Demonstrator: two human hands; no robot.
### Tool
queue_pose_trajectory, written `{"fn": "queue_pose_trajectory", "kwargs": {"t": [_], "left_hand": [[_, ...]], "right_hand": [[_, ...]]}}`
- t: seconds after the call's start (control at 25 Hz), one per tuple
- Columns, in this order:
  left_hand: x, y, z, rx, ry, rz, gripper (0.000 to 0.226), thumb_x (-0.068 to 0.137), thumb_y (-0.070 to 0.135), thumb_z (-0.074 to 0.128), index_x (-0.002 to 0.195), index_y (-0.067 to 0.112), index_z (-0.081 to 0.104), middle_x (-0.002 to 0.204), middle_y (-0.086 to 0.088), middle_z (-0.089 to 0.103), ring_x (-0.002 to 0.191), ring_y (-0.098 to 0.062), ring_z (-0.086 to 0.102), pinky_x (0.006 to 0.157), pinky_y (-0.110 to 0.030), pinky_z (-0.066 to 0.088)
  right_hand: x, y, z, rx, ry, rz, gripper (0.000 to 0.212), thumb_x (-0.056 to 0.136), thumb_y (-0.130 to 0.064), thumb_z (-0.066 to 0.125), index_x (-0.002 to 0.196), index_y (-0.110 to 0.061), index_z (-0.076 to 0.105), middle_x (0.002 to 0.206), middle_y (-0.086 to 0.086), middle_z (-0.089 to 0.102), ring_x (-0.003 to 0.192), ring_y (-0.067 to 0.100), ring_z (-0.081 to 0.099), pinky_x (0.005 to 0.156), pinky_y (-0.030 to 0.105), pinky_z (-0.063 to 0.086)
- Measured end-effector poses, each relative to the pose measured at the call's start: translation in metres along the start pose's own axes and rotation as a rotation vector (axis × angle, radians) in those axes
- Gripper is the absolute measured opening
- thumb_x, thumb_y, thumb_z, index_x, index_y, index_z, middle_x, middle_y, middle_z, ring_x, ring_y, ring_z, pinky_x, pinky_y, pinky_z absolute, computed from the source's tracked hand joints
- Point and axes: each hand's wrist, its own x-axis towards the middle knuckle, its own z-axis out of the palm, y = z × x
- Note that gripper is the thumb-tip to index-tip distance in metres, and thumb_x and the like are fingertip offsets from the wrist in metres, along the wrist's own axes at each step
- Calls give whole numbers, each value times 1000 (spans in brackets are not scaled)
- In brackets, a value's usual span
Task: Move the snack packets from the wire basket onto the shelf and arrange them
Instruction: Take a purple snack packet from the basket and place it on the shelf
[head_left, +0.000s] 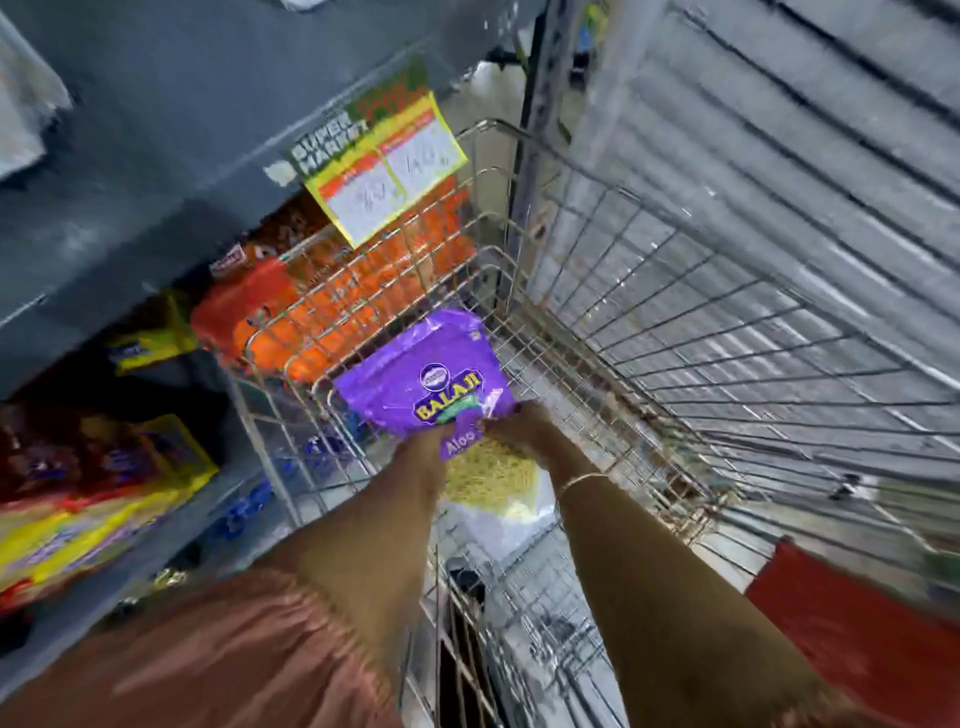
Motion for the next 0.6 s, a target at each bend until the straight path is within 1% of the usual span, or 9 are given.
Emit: {"fn": "queue_pose_trajectory", "kwargs": {"t": [0.08,0.12,0.2,0.28,0.36,0.4,0.48,0.52,0.6], "left_hand": [[7,-4,2,-96,-39,-1,46,84,12,61,127,1,54,104,-12,67,33,-3,61,60,-27,57],[9,-6,1,-156,-55,0,44,79,8,67,122,2,58,113,-17,64,40,-8,65,70,-35,57],[-6,-1,4,-168,-140,38,51,66,4,74,116,3,61,117,-25,64,64,-22,68,83,-50,54],[-36,10,4,-157,-215,95,40,62,2,75,101,3,67,93,-20,76,68,-23,69,75,-47,60],[-59,26,3,-147,-228,179,18,72,-7,69,78,10,65,57,-2,75,45,-11,67,50,-26,59],[-73,37,2,-120,-228,231,20,73,-9,67,76,11,64,58,-3,73,44,-9,66,49,-25,58],[-106,58,0,-55,-255,339,23,70,-4,72,91,6,67,86,-16,73,67,-16,69,71,-39,61],[-127,68,-5,-23,-276,395,31,68,1,74,97,7,67,89,-16,72,73,-17,68,76,-42,61],[-168,87,-15,-37,-301,480,23,71,2,73,88,14,64,70,-3,70,47,-5,65,53,-24,60]], "right_hand": [[-7,9,-5,136,-25,8,18,77,-7,71,65,-9,57,28,-6,47,22,-3,37,28,13,31],[-14,13,-9,183,-2,4,12,74,-4,73,77,-3,61,35,-6,53,25,-1,41,28,12,33],[-31,17,-23,253,59,-27,29,71,1,74,97,1,62,59,3,60,32,0,49,30,12,37],[-54,12,-35,291,87,-90,36,71,4,73,104,-1,61,66,3,63,36,-4,52,33,10,40],[-76,3,-46,347,113,-178,33,72,10,69,99,-5,59,47,-9,64,31,-6,49,32,8,38],[-91,-4,-51,384,147,-230,33,72,13,68,98,-6,59,40,-12,62,30,-6,49,33,8,38],[-119,-21,-60,429,190,-308,31,70,12,69,94,-7,63,40,-15,64,33,-5,51,33,11,40],[-141,-33,-65,446,204,-342,27,70,11,69,89,-8,64,41,-14,65,33,-3,52,33,12,40],[-177,-57,-72,461,227,-401,24,72,12,67,85,-7,63,39,-14,64,32,-2,54,32,12,42]]}}
